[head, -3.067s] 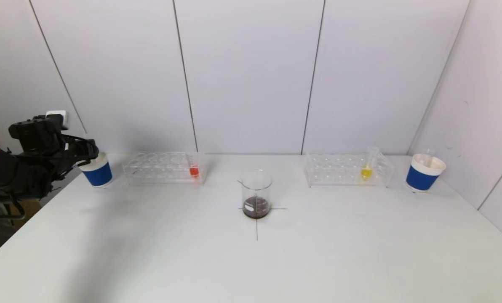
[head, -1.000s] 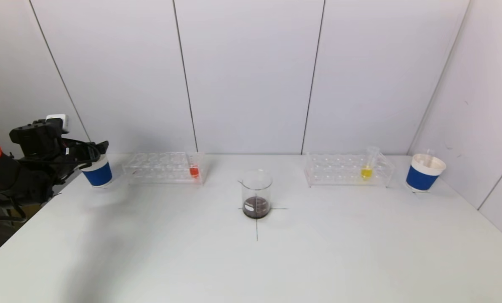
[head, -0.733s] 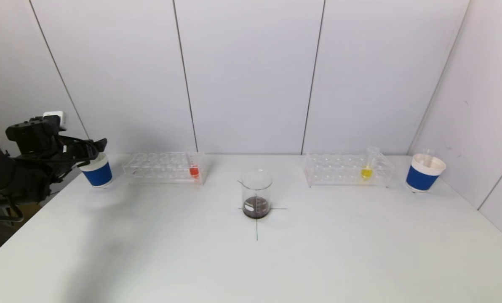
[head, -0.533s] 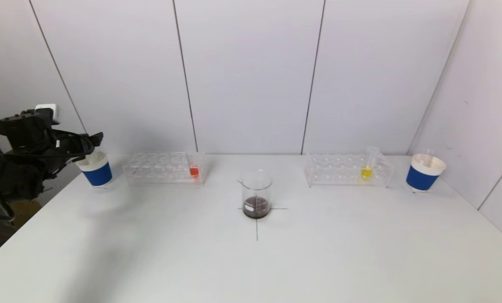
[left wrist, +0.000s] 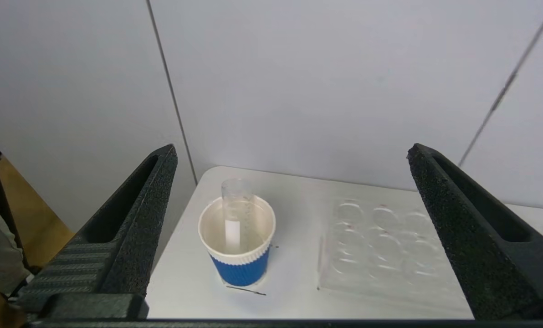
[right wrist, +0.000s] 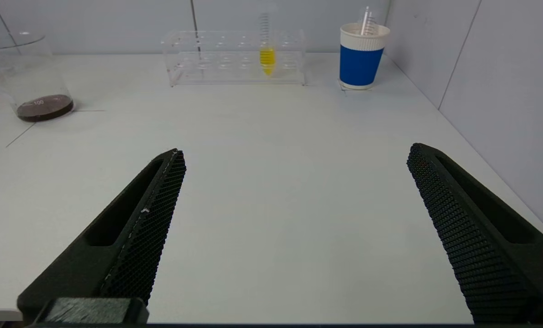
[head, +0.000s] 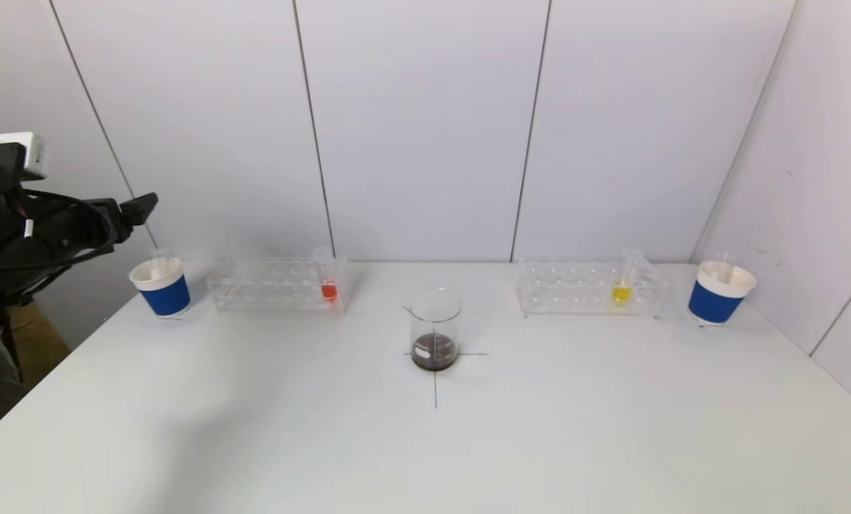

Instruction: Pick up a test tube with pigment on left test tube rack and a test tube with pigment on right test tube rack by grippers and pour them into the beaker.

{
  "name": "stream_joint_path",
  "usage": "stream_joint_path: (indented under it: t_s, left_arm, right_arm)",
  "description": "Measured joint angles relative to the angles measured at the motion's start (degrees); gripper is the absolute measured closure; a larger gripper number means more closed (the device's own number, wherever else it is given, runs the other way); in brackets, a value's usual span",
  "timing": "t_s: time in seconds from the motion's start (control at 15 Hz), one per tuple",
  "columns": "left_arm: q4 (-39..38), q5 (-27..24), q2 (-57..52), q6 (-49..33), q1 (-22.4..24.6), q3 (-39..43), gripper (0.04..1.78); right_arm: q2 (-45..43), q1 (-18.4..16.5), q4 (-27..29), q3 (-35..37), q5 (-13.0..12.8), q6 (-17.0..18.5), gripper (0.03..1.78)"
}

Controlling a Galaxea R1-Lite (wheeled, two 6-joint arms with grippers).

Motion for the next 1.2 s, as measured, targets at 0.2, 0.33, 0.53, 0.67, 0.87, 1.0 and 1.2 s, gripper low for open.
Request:
stream_joint_path:
  t_s: [0.2,0.33,0.53,0.67,0.87,1.0,1.2]
  left_arm:
    - [0.8,-0.3,-8.4,-1.6,-0.9,5.2,0.06]
    - [3.1,-1.5,-14.5,-1.9,-1.1,8.6,0.06]
    - [7.9,-2.8,-23.9,-2.1,-1.8,13.9,0.06]
    - [11.0,-2.9,-30.7,-2.1,-3.2,17.6,0.06]
    - [16.9,-1.2,-41.2,-1.9,-8.2,22.0,0.06]
    - [23.1,0.2,-48.6,-1.8,-11.2,23.9,0.06]
    - [33.6,1.6,-59.7,-1.6,-13.3,26.0,0.06]
  right_arm:
    - [0.0,0.0,0.0,0.0,0.0,0.0,0.04]
    - [0.0,0.0,0.0,0.0,0.0,0.0,0.04]
    - [0.0,0.0,0.0,0.0,0.0,0.0,0.04]
    - [0.0,0.0,0.0,0.0,0.0,0.0,0.04]
    - [0.0,0.0,0.0,0.0,0.0,0.0,0.04]
    - [0.0,0.0,0.0,0.0,0.0,0.0,0.04]
    - [0.0,0.0,0.0,0.0,0.0,0.0,0.04]
